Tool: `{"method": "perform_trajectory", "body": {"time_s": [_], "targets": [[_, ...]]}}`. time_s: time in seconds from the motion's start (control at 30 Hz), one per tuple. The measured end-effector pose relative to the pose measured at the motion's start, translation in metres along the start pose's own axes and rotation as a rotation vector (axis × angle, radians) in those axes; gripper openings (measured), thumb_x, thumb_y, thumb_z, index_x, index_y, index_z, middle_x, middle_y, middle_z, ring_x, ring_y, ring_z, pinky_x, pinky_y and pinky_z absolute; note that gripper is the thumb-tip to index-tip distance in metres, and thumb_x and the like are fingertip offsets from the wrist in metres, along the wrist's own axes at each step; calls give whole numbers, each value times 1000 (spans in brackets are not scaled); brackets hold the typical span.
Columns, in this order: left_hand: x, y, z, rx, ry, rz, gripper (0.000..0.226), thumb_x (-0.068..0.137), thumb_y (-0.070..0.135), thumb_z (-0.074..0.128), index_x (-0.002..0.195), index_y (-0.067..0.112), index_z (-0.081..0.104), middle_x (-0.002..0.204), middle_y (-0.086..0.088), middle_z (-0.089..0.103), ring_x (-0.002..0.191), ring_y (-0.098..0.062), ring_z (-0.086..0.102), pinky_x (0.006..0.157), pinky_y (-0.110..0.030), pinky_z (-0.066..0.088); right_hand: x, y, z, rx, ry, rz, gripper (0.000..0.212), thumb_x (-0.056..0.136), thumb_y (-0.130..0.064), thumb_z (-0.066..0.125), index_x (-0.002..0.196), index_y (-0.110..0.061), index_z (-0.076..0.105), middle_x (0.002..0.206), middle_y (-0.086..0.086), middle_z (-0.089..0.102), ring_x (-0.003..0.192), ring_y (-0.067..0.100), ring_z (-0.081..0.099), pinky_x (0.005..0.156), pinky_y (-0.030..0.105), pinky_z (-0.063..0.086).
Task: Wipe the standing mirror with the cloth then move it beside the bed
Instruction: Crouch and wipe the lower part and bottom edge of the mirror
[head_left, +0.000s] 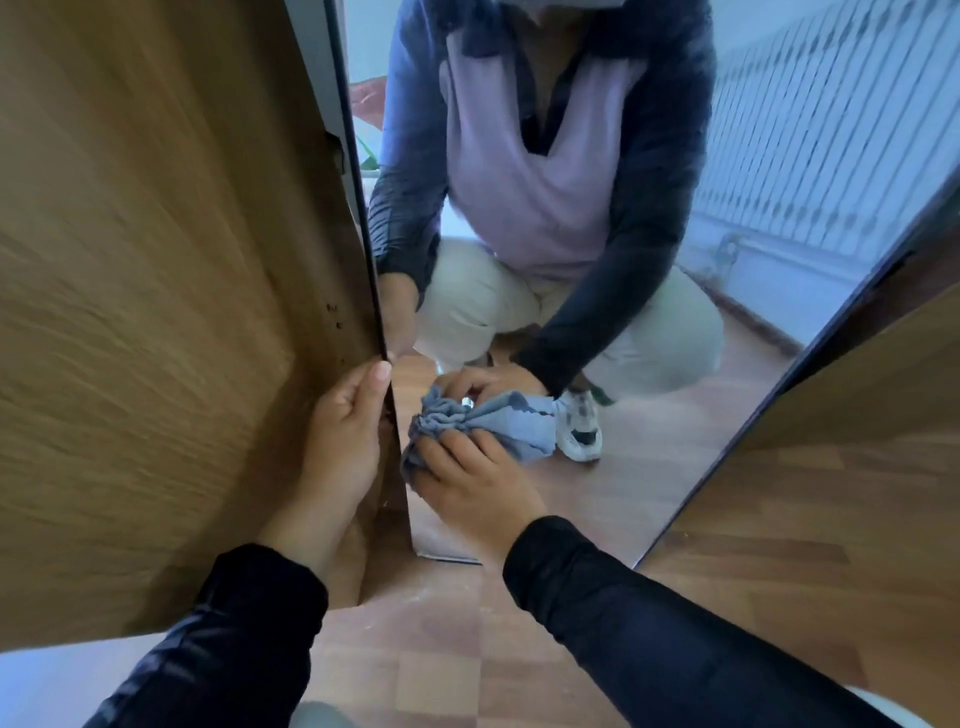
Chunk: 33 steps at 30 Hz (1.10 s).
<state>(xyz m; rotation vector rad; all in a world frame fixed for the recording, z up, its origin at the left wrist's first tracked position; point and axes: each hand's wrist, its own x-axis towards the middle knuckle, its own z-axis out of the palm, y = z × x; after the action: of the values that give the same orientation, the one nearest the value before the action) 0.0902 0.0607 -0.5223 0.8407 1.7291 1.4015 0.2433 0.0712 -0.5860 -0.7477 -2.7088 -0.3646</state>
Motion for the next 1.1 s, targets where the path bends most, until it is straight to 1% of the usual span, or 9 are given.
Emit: {"method": "perform_trajectory", "body": {"time_s": [0.13, 0.27, 0.33, 0.5, 0.63, 0.73, 0.87, 0.93, 1.1], "targets": [[-1, 1, 5, -19, 9, -34, 28, 103, 31, 49, 93, 42, 72, 98, 14, 74, 107, -14, 69, 90, -34, 55, -41, 48, -17, -86, -33, -40, 17, 94, -20, 57, 105, -24, 69, 113, 0, 64, 99, 24, 59, 80, 39, 48], [-1, 2, 6, -15, 9, -68, 33, 102, 38, 48, 88, 60, 69, 104, 15, 72, 106, -14, 67, 92, -40, 56, -77, 82, -26, -151, -73, -71, 15, 92, -15, 59, 99, -22, 71, 113, 3, 65, 98, 28, 61, 80, 43, 47], [-3, 0, 5, -8, 17, -68, 30, 102, 41, 48, 89, 58, 69, 99, 16, 74, 102, -10, 69, 92, -42, 56, -74, 79, -24, -148, -44, -61, 15, 92, -13, 59, 100, -20, 70, 110, 5, 64, 93, 28, 58, 78, 43, 47], [-10, -1, 8, 4, 57, -40, 27, 105, 35, 45, 92, 40, 68, 85, 27, 73, 83, 9, 67, 79, -26, 56, -44, 48, -15, -103, 28, -39, 13, 89, -15, 64, 99, -20, 71, 102, 3, 62, 90, 27, 50, 78, 40, 45], [-12, -6, 7, 94, 63, -24, 34, 104, 39, 44, 85, 51, 69, 86, 22, 72, 84, 4, 66, 82, -32, 55, -10, 25, -7, -31, 74, -69, 26, 92, -13, 48, 90, -20, 72, 101, 3, 66, 88, 26, 56, 76, 37, 48], [-16, -13, 1, 155, 34, 4, 34, 105, 33, 44, 83, 47, 67, 83, 22, 70, 80, 15, 62, 78, -19, 49, 11, 5, 5, 20, 140, -57, 25, 92, -12, 49, 87, -20, 72, 100, 4, 65, 88, 25, 55, 77, 37, 44], [-24, -18, -3, 170, -57, -12, 23, 106, 21, 44, 111, 42, 53, 93, 34, 57, 75, 32, 53, 67, 6, 37, 24, -6, 11, 59, 214, -17, 19, 89, -11, 54, 84, -18, 70, 97, 4, 64, 88, 27, 51, 76, 38, 40], [-25, -19, -5, 191, -91, -27, 24, 106, 24, 42, 123, 40, 48, 97, 32, 55, 79, 31, 53, 72, 4, 39, 23, -7, 12, 57, 205, 0, 19, 89, -11, 54, 84, -19, 70, 98, 4, 64, 88, 27, 53, 76, 38, 40], [-22, -19, -9, 255, -90, -18, 34, 106, 23, 43, 138, 29, 51, 106, 23, 59, 103, 4, 58, 91, -10, 45, 18, -13, 16, 60, 206, 68, 22, 92, -13, 52, 86, -22, 71, 100, 3, 65, 91, 26, 44, 77, 37, 37]]}}
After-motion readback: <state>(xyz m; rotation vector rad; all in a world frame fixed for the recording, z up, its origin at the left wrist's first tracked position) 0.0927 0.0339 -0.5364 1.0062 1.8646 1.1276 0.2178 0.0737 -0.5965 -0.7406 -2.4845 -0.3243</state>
